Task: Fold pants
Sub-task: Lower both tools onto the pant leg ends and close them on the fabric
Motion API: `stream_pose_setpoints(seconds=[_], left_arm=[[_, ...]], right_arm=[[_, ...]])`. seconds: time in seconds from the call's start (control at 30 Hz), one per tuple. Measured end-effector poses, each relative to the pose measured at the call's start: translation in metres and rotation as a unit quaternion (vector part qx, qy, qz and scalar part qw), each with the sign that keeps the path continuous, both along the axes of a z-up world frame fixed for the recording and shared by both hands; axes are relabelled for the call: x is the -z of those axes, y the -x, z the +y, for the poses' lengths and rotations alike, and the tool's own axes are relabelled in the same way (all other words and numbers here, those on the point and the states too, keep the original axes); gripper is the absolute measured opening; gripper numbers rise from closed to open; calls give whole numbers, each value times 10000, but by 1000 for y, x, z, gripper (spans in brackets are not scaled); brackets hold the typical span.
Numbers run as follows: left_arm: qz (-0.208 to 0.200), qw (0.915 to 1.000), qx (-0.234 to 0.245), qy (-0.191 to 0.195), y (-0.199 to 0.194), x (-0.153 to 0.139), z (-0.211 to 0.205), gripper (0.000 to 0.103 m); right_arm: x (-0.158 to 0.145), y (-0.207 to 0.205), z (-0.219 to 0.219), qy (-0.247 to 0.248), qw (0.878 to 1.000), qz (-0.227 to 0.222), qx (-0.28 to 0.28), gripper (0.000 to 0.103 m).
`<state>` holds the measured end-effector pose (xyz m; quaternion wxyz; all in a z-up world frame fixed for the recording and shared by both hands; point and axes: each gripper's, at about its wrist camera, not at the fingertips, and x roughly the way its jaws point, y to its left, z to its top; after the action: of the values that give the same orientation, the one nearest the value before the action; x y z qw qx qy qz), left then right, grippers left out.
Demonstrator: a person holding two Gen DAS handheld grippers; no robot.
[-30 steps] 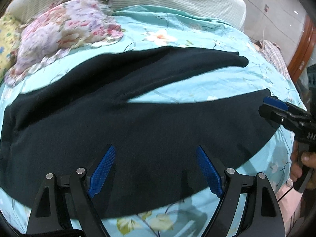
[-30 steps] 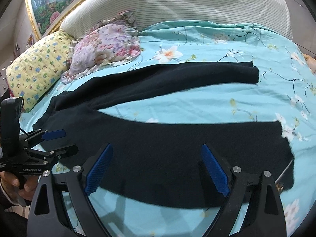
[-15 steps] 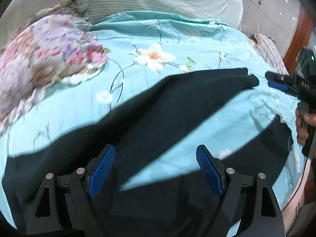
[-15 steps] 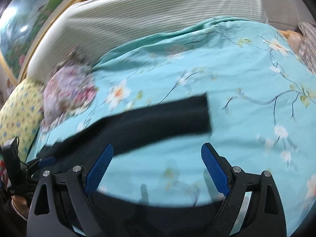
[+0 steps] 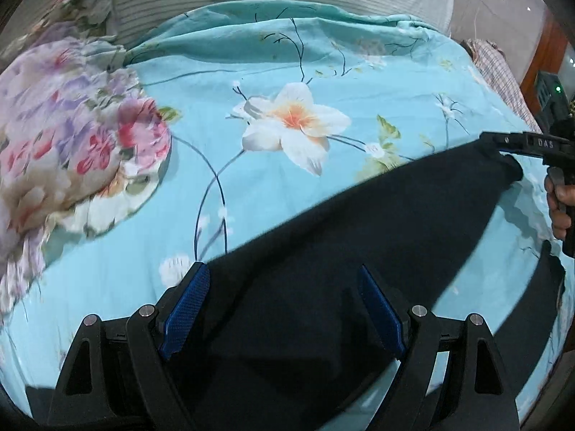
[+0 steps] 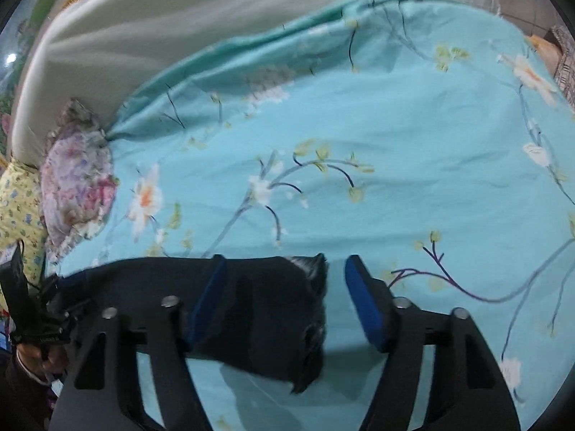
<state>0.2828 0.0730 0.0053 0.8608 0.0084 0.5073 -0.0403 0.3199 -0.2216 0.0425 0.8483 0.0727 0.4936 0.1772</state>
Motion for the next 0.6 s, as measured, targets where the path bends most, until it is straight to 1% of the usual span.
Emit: stream_pose_setpoints(seconds=[0.13, 0.23, 0.27, 0.33, 0.37, 0.4, 0.43, 0.47, 0.5, 0.53, 0.57, 0.6], left_arm=[[-100, 9995, 275, -75, -15, -3, -5, 84], [-17, 9986, 476, -229, -28, 3, -10, 84], [58, 9980, 592, -226, -32, 7, -12, 84], [225, 9965, 768, -230, -36, 14, -16, 84], [266, 9961, 803, -268, -37, 17, -18, 82], [332, 9953, 867, -285, -37, 20, -20, 70], [407, 9945, 932, -236, -37, 23, -21, 46], [490, 9936, 1013, -136, -36, 24, -22, 23], [502, 9931, 1059, -81, -33, 24, -23, 15], [454, 9928, 1102, -102, -29, 21, -26, 10], [374, 9925, 1154, -152, -24, 18, -28, 6], [282, 9920, 1219, -168, -17, 13, -32, 6]], right_arm=[[3, -2, 6, -58, 9996, 42, -260, 59], [3, -1, 10, -59, 9994, 50, -343, 57], [4, 0, 11, -53, 9993, 63, -361, 57], [4, -1, 12, -25, 9993, 60, -358, 52], [5, -1, 12, -15, 9994, 61, -344, 44], [5, -1, 11, -14, 9995, 57, -315, 34], [5, -2, 9, -24, 9996, 60, -283, 28], [4, -3, 7, -42, 9997, 66, -245, 16], [4, -3, 5, -71, 9997, 73, -213, 12], [3, -3, 1, -162, 9996, 73, -198, 12], [2, -3, 0, -201, 9996, 59, -202, 10], [0, -2, 0, -202, 9996, 31, -218, 10]])
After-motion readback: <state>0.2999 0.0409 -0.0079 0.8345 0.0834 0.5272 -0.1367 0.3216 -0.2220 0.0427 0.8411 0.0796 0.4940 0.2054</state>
